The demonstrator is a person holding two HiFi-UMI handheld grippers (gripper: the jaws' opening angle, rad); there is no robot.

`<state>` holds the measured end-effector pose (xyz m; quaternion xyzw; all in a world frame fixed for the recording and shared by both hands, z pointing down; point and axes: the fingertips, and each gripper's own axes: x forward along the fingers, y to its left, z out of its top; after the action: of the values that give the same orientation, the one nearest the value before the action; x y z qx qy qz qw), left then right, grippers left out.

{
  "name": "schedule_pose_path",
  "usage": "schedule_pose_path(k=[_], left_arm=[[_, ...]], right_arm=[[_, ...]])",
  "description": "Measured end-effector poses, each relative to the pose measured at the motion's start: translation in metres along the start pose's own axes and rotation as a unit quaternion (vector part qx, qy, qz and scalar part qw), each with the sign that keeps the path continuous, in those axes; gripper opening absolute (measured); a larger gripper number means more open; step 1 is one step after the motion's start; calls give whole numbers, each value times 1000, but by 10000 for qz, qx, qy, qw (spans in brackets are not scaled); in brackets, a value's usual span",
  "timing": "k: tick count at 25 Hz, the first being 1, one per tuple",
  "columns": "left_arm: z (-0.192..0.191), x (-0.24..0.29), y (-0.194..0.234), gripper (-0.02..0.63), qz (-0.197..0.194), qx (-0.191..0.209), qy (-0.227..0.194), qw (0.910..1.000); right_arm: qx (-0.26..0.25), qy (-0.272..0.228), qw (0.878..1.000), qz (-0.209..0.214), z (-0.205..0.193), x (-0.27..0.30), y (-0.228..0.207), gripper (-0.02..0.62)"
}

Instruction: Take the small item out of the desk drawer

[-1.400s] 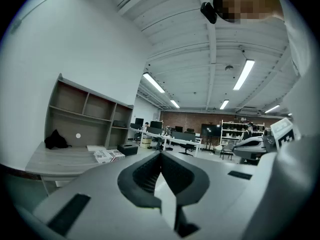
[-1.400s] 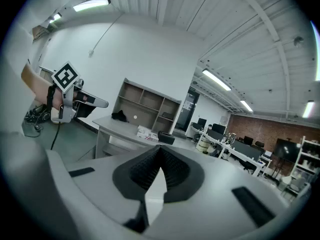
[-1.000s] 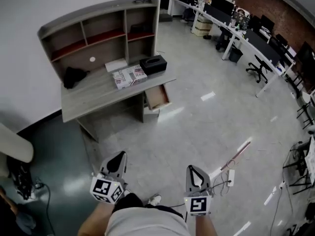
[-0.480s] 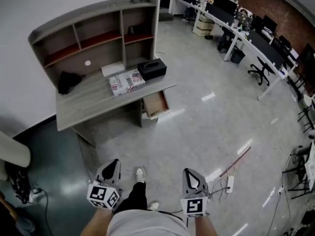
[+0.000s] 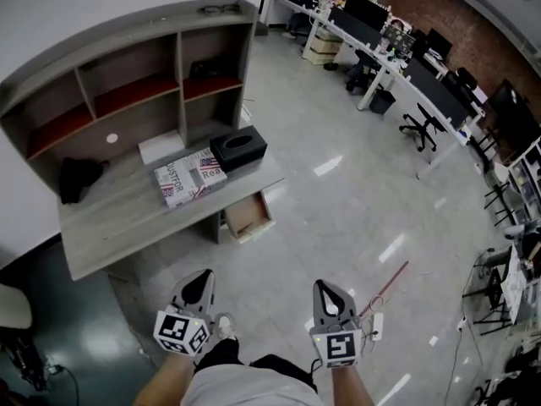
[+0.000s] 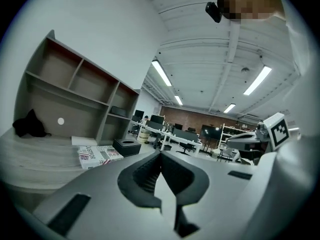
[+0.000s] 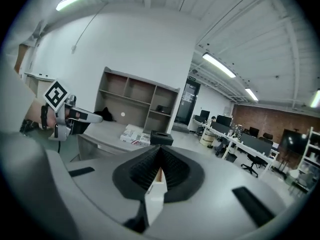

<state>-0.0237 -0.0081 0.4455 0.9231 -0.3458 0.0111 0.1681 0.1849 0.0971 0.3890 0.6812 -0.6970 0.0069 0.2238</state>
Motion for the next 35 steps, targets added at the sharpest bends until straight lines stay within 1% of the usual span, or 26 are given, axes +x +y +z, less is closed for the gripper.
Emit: schedule_pose_path(k=[3,7,10,14,18,22,26,29,31,35], left_arm=[[2,30,16,18,-153,-107,71,9998],[1,49,26,18,-308,-176,179,9992],[4,60,30,18,-354,-229,166,9990],[14,68,30,18,-381,-144,81,9991],[12,71,37,18,-204,-98,126,9997],[15,77,44,18,9,-21,141,9999],[21,82,44,18,208,196,140,9995],[18,82,45,18,435,154,201,9987],[11,83,43,18,519,111,263,9982],[-5,87,45,18,728,34,389,9966]], right_arm=[[1,97,9999,-121,7,19,-3,23],[-29,382,9989,-283,0,27,-9,23],[-265,485,9978,-369,-2,33,-15,23],[-572,526,9962,-401,-4,47,-22,23],[-689,476,9960,-306,-6,66,-27,23],[-662,450,9966,-181,-11,89,-35,23],[-751,410,9963,-8,-19,112,-47,23],[-821,414,9956,184,-29,125,-51,23],[-895,449,9945,312,-36,134,-55,23],[-1188,512,9900,560,-59,154,-57,23]])
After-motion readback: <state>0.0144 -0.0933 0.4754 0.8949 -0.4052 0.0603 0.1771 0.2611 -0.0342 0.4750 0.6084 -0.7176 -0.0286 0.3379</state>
